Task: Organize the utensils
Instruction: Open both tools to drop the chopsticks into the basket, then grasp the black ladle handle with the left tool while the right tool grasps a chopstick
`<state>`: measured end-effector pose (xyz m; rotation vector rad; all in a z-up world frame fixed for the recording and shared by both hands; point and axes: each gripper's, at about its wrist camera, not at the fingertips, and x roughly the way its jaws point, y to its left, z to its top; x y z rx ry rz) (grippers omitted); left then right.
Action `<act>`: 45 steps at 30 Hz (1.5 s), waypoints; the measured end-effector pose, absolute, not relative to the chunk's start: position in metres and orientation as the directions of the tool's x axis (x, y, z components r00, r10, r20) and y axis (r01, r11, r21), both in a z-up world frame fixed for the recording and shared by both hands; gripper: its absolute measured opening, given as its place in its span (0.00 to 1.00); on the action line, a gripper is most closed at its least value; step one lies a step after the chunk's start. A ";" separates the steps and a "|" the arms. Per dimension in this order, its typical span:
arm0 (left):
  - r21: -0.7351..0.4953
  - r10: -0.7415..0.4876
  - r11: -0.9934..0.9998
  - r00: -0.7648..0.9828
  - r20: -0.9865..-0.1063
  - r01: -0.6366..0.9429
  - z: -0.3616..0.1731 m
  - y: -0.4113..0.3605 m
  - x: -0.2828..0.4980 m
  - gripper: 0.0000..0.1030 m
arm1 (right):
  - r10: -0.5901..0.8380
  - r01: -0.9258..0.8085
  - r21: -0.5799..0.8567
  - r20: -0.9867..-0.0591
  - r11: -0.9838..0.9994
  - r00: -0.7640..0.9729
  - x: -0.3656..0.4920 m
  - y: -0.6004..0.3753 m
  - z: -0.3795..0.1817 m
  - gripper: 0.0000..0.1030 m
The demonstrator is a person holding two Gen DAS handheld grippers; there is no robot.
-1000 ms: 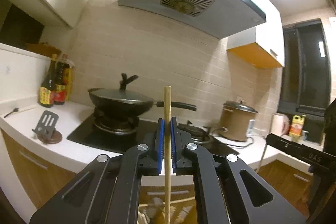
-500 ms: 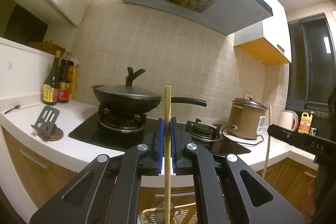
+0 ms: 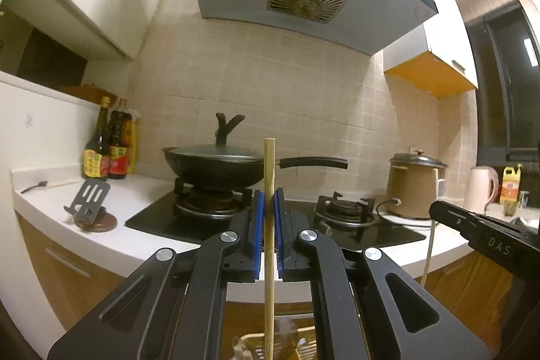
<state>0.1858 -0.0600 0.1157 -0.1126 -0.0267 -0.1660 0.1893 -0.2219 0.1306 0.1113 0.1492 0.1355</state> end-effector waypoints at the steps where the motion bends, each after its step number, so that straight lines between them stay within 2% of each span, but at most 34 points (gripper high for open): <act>1: -0.106 -0.165 0.980 0.986 0.035 0.168 0.114 -0.061 0.185 0.04 | 0.144 -0.126 0.125 -0.145 0.984 0.979 0.191 -0.223 0.128 0.04; 8: -0.076 -0.176 0.981 0.984 0.017 0.177 0.102 -0.063 0.180 0.04 | 0.151 -0.130 0.129 -0.174 0.983 0.973 0.187 -0.224 0.114 0.05; 12: -0.108 -0.212 0.972 0.977 -0.035 0.207 0.098 -0.053 0.180 0.05 | 0.164 -0.138 0.133 -0.212 0.982 0.963 0.183 -0.224 0.110 0.05; 14: -0.137 -0.240 0.964 0.969 -0.066 0.229 0.097 -0.046 0.180 0.08 | 0.178 -0.144 0.153 -0.233 0.978 0.956 0.181 -0.226 0.107 0.05; 16: -0.161 -0.262 0.956 0.960 -0.095 0.245 0.096 -0.039 0.180 0.21 | 0.194 -0.153 0.173 -0.255 0.973 0.947 0.179 -0.229 0.105 0.06; 20: -0.208 -0.302 0.940 0.944 -0.131 0.271 0.098 -0.024 0.174 0.23 | 0.236 -0.175 0.221 -0.294 0.960 0.926 0.174 -0.235 0.101 0.08; 21: -0.218 -0.313 0.935 0.940 -0.138 0.280 0.100 -0.019 0.171 0.23 | 0.254 -0.183 0.241 -0.306 0.953 0.918 0.172 -0.238 0.100 0.11; 23: -0.230 -0.326 0.929 0.934 -0.145 0.289 0.105 -0.013 0.164 0.24 | 0.281 -0.194 0.273 -0.333 0.942 0.900 0.166 -0.243 0.098 0.23; 25: -0.234 -0.335 0.927 0.929 -0.158 0.294 0.112 -0.006 0.153 0.28 | 0.295 -0.197 0.288 -0.352 0.937 0.888 0.158 -0.246 0.097 0.44; 27: -0.240 -0.347 0.923 0.920 -0.182 0.300 0.116 -0.002 0.144 0.30 | 0.294 -0.183 0.301 -0.383 0.936 0.876 0.148 -0.249 0.095 0.45; 32: -0.286 -0.407 0.901 0.864 -0.296 0.327 0.119 0.003 0.129 0.30 | 0.315 -0.143 0.348 -0.512 0.927 0.799 0.136 -0.251 0.084 0.45; 37: -0.297 -0.489 0.872 0.706 -0.512 0.388 0.106 -0.015 0.124 0.30 | 0.373 -0.107 0.384 -0.736 0.917 0.564 0.131 -0.229 0.048 0.45; 40: -0.280 -0.499 0.859 0.576 -0.648 0.429 0.083 -0.033 0.123 0.31 | 0.438 -0.096 0.444 -0.783 0.891 0.442 0.118 -0.216 0.021 0.45; 45: -0.244 -0.459 0.858 0.463 -0.758 0.451 0.040 -0.051 0.123 0.31 | 0.429 -0.093 0.429 -0.813 0.899 0.394 0.083 -0.191 -0.008 0.45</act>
